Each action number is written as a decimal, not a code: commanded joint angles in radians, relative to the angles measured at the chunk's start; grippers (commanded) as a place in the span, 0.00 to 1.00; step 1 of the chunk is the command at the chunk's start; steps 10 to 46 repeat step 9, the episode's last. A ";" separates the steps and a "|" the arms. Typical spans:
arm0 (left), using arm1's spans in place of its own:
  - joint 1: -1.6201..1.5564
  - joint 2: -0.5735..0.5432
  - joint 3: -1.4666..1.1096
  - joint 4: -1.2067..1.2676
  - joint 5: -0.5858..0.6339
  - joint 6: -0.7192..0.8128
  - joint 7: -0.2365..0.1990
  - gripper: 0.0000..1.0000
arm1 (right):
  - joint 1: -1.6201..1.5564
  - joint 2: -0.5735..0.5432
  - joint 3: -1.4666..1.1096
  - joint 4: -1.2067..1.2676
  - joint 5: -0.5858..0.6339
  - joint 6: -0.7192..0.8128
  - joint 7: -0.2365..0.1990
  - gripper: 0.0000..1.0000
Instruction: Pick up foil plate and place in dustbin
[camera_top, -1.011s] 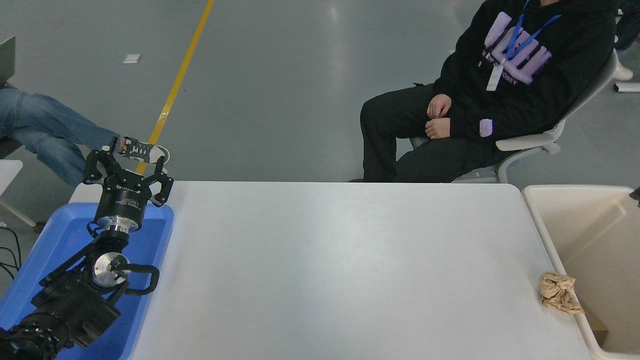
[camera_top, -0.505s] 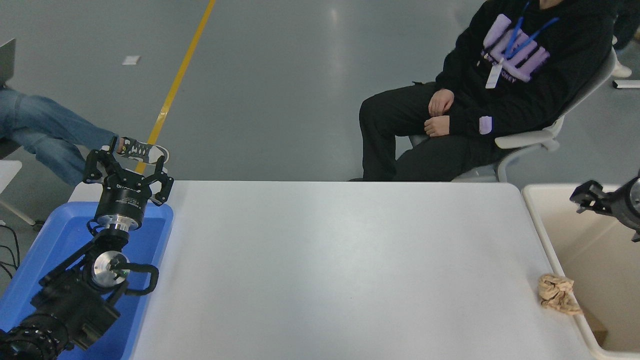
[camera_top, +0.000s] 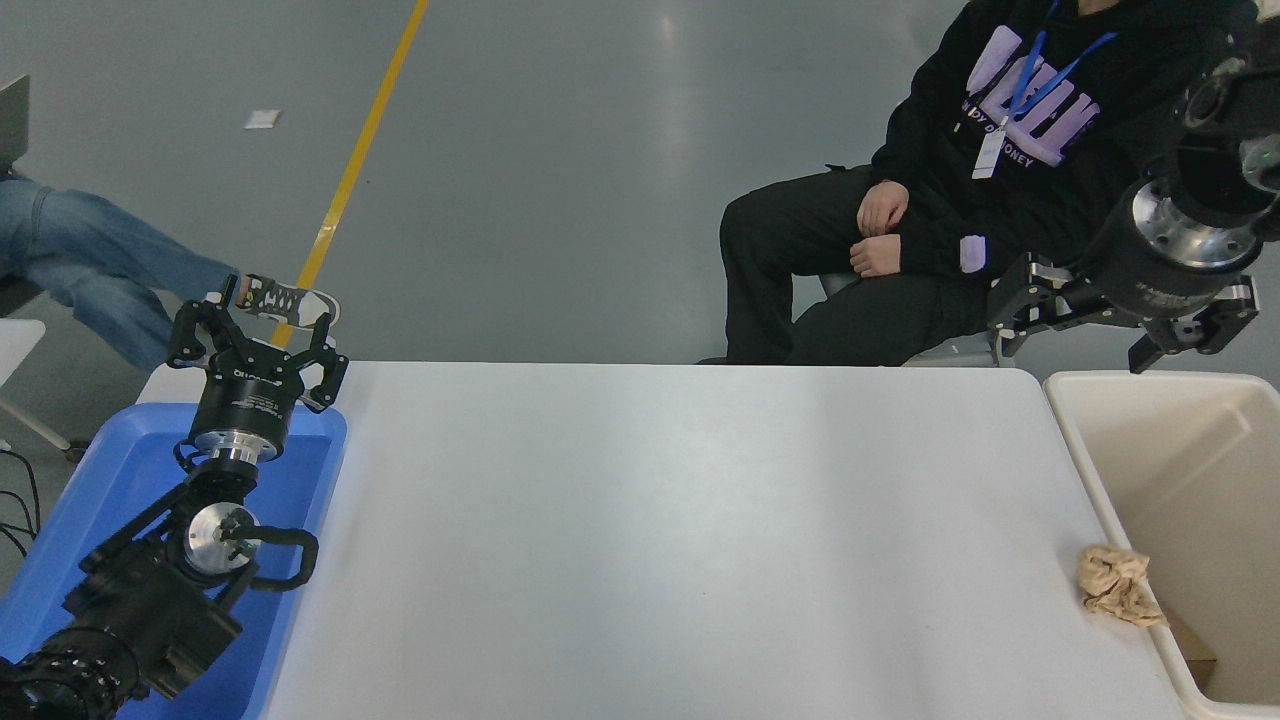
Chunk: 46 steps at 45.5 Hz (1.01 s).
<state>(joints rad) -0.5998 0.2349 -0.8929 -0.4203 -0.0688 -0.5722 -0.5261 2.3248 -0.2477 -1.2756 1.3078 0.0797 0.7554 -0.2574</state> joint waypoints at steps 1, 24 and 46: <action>0.000 0.000 0.000 0.000 0.000 0.002 -0.002 0.99 | 0.082 0.062 0.050 0.010 0.008 0.030 0.001 1.00; 0.000 0.000 -0.001 0.000 -0.002 0.000 -0.002 0.99 | 0.077 0.053 0.051 0.007 0.008 0.030 0.001 1.00; 0.000 0.000 -0.001 0.000 -0.002 0.000 -0.002 0.99 | 0.077 0.053 0.051 0.007 0.008 0.030 0.001 1.00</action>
